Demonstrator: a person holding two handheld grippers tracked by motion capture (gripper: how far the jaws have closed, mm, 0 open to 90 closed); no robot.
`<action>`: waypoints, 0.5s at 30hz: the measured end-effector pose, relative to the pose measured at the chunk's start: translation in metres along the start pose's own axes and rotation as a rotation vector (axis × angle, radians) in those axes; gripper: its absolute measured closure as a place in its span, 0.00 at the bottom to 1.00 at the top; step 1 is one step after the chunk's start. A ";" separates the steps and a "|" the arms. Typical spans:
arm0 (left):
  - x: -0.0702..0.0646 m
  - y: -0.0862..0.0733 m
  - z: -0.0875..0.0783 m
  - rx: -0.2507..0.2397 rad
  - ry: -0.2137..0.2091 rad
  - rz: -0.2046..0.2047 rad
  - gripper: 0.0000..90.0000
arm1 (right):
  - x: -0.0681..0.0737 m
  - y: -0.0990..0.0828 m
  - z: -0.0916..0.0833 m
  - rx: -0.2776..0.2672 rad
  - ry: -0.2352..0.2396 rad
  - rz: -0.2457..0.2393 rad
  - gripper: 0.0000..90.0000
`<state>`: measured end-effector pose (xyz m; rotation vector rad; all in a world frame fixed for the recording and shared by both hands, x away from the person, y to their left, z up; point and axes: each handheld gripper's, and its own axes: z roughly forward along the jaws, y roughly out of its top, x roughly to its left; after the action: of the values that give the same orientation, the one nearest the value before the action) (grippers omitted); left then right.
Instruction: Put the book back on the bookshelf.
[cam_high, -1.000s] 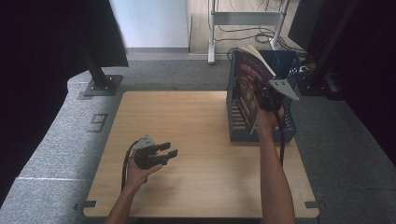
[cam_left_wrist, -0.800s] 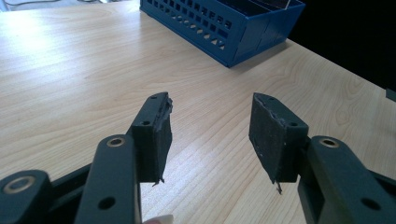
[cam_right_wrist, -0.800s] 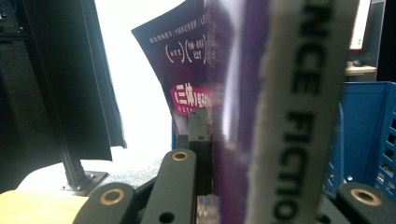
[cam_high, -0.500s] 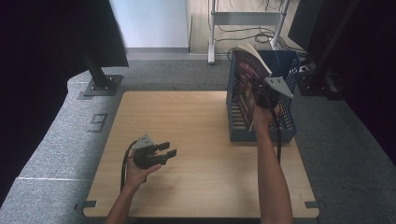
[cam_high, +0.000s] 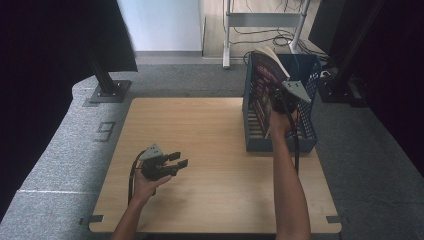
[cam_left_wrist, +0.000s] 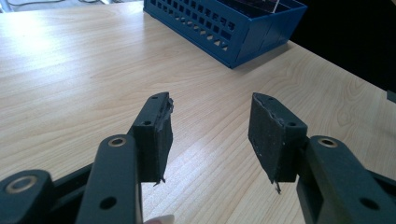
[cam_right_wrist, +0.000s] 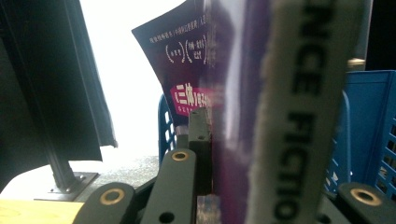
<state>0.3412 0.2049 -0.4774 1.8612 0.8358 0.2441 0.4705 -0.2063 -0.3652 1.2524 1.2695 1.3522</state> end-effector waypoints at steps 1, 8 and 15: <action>0.000 0.000 0.000 -0.001 0.000 0.000 0.55 | 0.000 -0.001 0.002 0.002 -0.005 0.001 0.90; 0.003 -0.001 -0.001 0.002 0.005 -0.004 0.55 | 0.001 -0.005 0.010 0.010 -0.016 -0.002 0.90; 0.003 -0.001 -0.001 0.003 0.005 -0.007 0.55 | 0.000 -0.008 0.016 0.006 -0.027 -0.007 0.90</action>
<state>0.3427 0.2080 -0.4789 1.8606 0.8471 0.2434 0.4862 -0.2037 -0.3731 1.2648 1.2588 1.3235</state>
